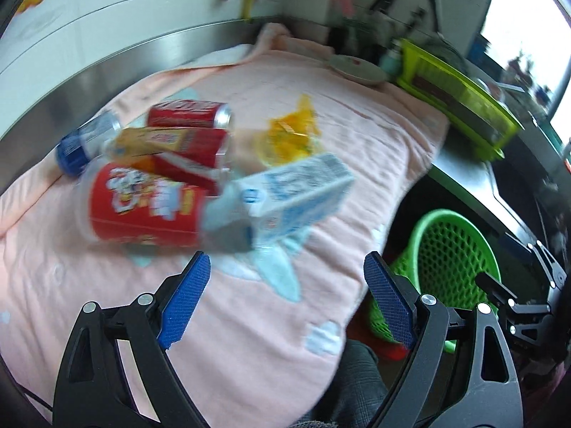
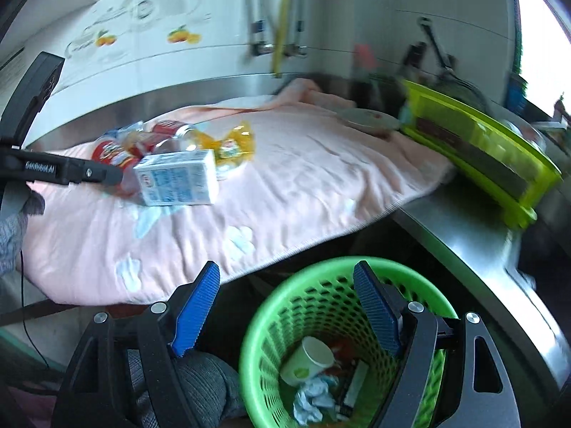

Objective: Collect trash
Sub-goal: 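Bring both grippers back over the remaining trash on the towel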

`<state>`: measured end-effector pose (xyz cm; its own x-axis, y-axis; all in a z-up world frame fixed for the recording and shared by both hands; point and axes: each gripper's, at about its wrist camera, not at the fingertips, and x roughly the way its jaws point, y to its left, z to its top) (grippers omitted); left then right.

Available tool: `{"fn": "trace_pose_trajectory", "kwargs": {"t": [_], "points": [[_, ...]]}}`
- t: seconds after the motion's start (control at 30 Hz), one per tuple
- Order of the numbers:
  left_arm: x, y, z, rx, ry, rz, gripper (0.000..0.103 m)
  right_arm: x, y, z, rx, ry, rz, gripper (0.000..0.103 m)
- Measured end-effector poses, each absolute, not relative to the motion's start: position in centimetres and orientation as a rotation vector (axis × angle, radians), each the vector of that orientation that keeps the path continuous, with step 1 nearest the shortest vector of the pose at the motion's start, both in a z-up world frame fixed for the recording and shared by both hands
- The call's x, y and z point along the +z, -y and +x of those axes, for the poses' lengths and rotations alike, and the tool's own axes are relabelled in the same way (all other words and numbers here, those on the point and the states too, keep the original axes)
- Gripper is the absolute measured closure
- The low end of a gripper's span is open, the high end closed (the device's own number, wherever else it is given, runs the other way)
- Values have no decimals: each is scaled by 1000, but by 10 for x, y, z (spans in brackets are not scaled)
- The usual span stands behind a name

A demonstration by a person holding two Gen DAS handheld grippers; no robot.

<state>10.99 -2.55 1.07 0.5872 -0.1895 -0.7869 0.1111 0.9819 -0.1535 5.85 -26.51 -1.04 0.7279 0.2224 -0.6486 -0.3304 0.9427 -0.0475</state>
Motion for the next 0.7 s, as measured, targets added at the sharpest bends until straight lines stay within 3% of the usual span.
{"fn": "trace_pose_trajectory", "kwargs": {"t": [0.7], "points": [[-23,-91,142,108,-986,-409,16,-9,127,164,756,-675,-614,28]]}}
